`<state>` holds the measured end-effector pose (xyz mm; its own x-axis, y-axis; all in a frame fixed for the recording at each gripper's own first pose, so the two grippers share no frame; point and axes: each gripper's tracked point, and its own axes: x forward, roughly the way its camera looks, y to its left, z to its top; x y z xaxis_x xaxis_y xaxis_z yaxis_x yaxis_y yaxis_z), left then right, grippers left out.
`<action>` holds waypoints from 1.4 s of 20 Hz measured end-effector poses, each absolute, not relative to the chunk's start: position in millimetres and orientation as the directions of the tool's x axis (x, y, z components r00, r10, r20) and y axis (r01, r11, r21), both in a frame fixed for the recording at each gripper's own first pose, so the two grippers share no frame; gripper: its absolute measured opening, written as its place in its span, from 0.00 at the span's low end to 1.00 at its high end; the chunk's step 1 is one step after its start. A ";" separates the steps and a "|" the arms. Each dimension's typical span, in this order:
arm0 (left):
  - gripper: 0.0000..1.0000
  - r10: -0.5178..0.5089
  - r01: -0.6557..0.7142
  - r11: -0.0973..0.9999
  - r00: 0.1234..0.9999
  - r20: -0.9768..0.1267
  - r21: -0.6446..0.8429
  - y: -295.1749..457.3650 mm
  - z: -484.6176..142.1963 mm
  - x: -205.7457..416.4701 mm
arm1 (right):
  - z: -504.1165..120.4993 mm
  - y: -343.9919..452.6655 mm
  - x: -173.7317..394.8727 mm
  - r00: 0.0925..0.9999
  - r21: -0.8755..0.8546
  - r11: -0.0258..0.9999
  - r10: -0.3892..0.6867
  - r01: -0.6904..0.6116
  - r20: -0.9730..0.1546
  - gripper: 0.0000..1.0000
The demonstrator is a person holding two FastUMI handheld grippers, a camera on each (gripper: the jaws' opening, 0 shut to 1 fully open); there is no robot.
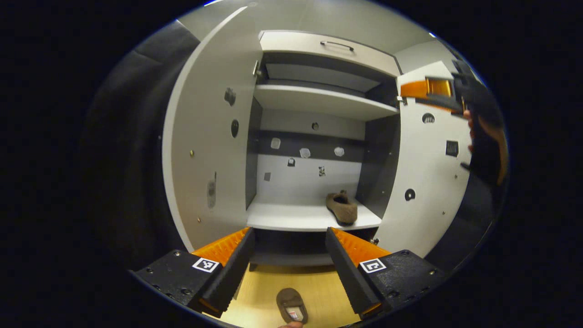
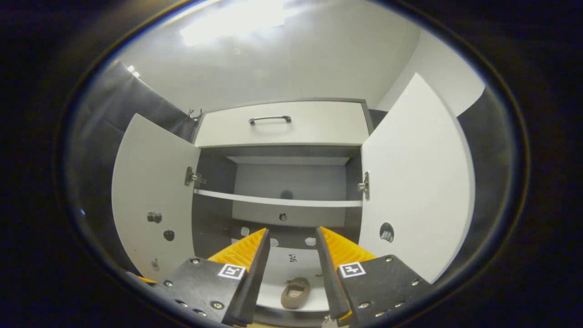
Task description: Grab one shoe with the right hand and put it into the shoe cabinet, grab the other shoe with the left hand and put it into the shoe cabinet; then close the right door with the right hand and the left door with the left hand.
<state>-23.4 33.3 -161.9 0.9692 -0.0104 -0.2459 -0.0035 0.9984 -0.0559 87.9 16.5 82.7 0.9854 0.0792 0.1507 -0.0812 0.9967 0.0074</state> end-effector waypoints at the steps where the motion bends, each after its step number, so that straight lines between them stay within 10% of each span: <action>1: 0.96 -0.021 0.005 0.998 0.961 -0.274 -0.059 30.5 -179.4 -22.4 | 87.4 14.4 81.2 0.984 0.017 0.996 0.079 -0.083 0.160 0.60; 13: 0.97 -0.109 0.008 0.991 0.642 -0.759 -0.135 31.6 -453.8 -73.2 | 110.3 -41.5 22.3 0.981 -0.046 0.998 -0.033 0.042 0.193 0.60; 23: 0.93 -0.141 -0.013 0.986 0.466 -0.873 -0.166 46.6 -557.2 -77.7 | 94.3 -62.6 20.1 0.983 -0.127 0.985 -0.101 0.120 0.151 0.60; 27: 0.76 -0.134 -0.106 0.977 0.369 -0.920 -0.185 53.2 -583.4 -84.6 | 89.9 -69.4 20.5 0.983 -0.139 0.980 -0.122 0.141 0.136 0.60; 28: 0.58 -0.156 -0.128 0.969 0.350 -0.924 -0.212 51.2 -589.5 -86.2 | 88.3 -69.8 20.9 0.984 -0.142 0.979 -0.124 0.143 0.131 0.60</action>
<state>-86.2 51.2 -589.5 0.3502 -0.1555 -0.9237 -0.1284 0.9688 -0.2118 20.9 -69.8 88.3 0.9835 -0.1244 0.1310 0.1428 0.9795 -0.1422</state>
